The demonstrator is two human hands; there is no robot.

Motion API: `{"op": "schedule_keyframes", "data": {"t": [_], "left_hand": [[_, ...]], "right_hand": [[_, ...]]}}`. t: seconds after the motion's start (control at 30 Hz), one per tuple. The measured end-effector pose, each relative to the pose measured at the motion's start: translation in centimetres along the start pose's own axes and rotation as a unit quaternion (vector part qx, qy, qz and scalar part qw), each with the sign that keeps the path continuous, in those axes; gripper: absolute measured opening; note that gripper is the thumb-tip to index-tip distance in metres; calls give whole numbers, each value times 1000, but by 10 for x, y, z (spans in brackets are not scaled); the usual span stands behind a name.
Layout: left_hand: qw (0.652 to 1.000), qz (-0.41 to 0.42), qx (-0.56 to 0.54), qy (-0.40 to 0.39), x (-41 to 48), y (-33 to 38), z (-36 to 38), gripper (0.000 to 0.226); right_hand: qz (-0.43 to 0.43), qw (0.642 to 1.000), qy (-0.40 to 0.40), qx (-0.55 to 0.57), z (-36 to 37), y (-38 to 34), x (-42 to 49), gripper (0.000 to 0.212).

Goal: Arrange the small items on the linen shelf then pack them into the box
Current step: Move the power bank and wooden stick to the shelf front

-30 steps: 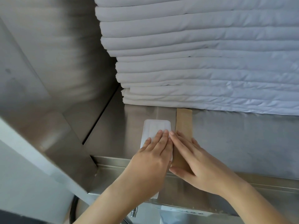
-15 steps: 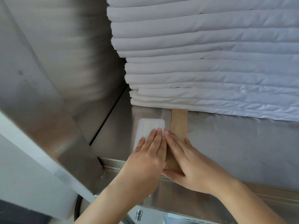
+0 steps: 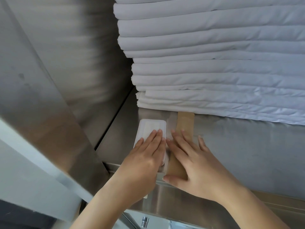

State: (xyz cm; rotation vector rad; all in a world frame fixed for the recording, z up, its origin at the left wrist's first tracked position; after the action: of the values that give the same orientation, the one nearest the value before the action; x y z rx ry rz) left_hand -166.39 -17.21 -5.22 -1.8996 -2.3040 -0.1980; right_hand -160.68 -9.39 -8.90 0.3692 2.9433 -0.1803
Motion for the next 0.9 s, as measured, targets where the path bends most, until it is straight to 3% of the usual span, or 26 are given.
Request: {"op": "schedule_keyframes", "data": {"t": [0.3,0.47,0.67,0.9], "left_hand": [[999,13,-32,-2,1,-1,6,57],[999,12,-19,-37,4,-3,7,57],[999,19,-20,-25,4,-8,3,67],[994,9,-97,-54,4,-13,15,63]], "right_hand": [[-34,999,-6,35,9,-1,-6,87],[-50,998,-8,48,7,-3,-1,94],[-64,997,-11,49,5,-5,5,96],[-65,997,-22,37,4,-6,12,101]]}}
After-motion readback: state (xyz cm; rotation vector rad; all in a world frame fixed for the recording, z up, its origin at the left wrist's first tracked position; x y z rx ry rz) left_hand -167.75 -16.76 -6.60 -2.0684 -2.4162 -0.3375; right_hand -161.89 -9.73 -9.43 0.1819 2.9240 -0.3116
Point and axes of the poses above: each hand's wrist, its own x-axis towards the middle knuckle, its own z-axis out of the palm, y = z × x, the point moved 8 cm from there along x, towards the middle knuckle, and after that the axes turned 10 degrees about -y, right-handed, at the moved point
